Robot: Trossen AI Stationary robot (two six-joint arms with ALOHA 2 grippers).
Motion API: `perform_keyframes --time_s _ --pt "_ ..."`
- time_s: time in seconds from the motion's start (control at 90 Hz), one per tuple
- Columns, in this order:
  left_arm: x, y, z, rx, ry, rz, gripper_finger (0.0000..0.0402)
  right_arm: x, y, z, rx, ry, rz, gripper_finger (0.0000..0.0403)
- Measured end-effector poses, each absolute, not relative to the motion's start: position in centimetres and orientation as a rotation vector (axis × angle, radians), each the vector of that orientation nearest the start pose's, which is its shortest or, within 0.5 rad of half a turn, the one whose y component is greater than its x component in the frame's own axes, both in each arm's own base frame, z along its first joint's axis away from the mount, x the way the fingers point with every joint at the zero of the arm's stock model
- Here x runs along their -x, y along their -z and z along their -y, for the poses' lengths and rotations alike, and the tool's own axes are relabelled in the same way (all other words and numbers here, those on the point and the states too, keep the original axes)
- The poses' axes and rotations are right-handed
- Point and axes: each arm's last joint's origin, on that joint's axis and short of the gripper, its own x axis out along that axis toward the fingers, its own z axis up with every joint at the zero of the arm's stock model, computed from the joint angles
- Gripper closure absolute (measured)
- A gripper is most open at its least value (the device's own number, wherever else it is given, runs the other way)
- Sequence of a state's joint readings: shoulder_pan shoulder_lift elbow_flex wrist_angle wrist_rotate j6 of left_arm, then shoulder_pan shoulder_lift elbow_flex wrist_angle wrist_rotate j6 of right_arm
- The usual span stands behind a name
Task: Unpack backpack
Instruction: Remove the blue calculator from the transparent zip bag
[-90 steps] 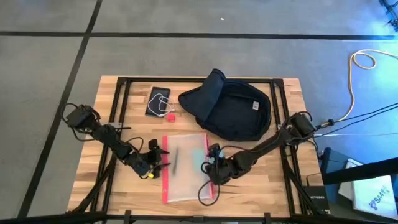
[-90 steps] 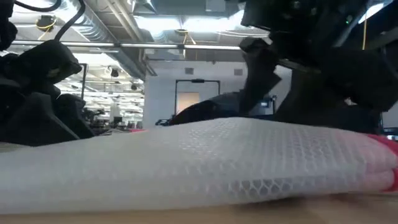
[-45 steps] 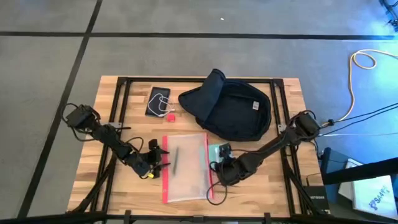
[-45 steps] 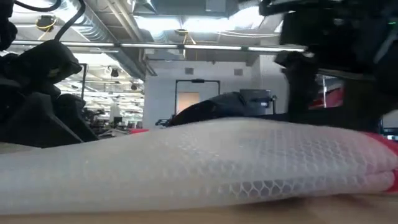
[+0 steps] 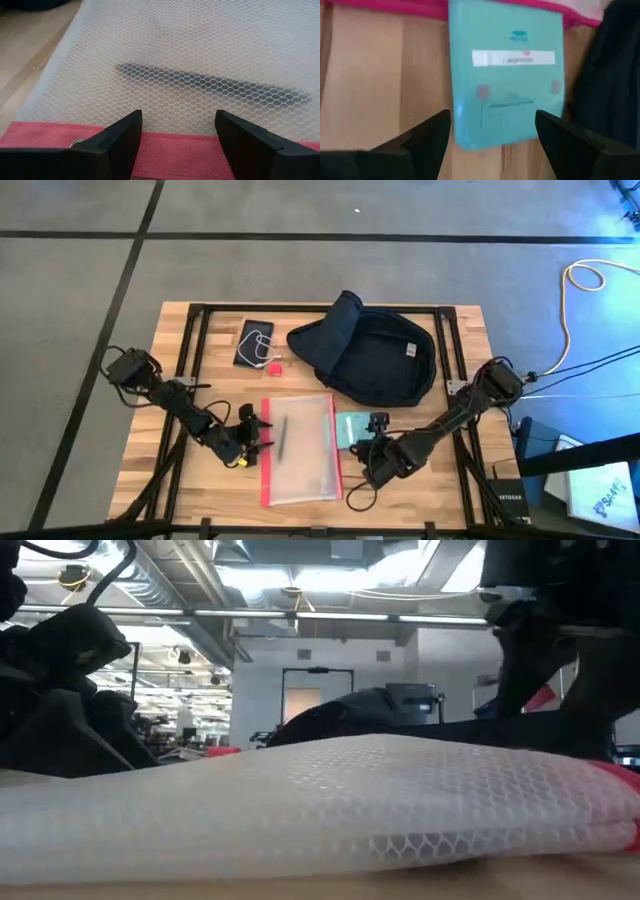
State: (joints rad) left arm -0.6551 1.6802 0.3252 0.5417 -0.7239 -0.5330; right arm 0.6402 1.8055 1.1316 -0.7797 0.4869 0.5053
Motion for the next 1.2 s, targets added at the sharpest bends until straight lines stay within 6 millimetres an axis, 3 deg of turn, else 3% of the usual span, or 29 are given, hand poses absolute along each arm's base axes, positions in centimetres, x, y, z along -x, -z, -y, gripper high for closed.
perform_keyframes --time_s 0.144,0.278,0.422,0.5,0.667,0.833,0.967,1.1,1.2 --pt "-19.3 -8.3 12.4 -0.066 -0.179 -0.482 0.0163 -26.7 -16.1 -18.6 0.320 0.187 -1.155 0.0127" --pt "-20.7 -10.8 12.8 -0.088 -0.153 -0.293 0.0163 -26.1 -16.1 -19.0 0.336 0.228 -1.129 0.0127" --pt "-22.2 -12.8 12.3 -0.179 -0.237 -0.228 0.0163 -24.9 -16.1 -20.5 0.278 0.233 -1.108 0.0127" --pt "-24.1 -14.1 11.6 -0.215 -0.240 -0.199 0.0163 -24.2 -16.1 -21.4 0.209 0.255 -1.089 0.0127" --pt "-31.0 -16.5 8.6 -0.203 0.081 -0.269 0.0163 -23.3 -16.1 -22.4 -0.031 0.352 -1.057 0.0127" --pt "-36.8 -16.0 6.2 -0.242 0.249 -0.428 0.0163 -22.3 -16.0 -23.3 -0.199 0.430 -1.009 0.0127" --pt "-40.9 -15.1 4.7 -0.210 0.390 -0.512 0.0163 -20.5 -14.7 -23.4 -0.299 0.518 -0.978 0.0127" --pt "-43.2 -13.7 3.9 -0.195 0.441 -0.606 0.0163 -19.3 -12.7 -22.6 -0.471 0.627 -0.891 0.0127" --pt "-43.9 -13.9 3.5 -0.188 0.464 -0.620 0.0163 -19.2 -11.4 -22.0 -0.531 0.618 -0.851 0.0127"
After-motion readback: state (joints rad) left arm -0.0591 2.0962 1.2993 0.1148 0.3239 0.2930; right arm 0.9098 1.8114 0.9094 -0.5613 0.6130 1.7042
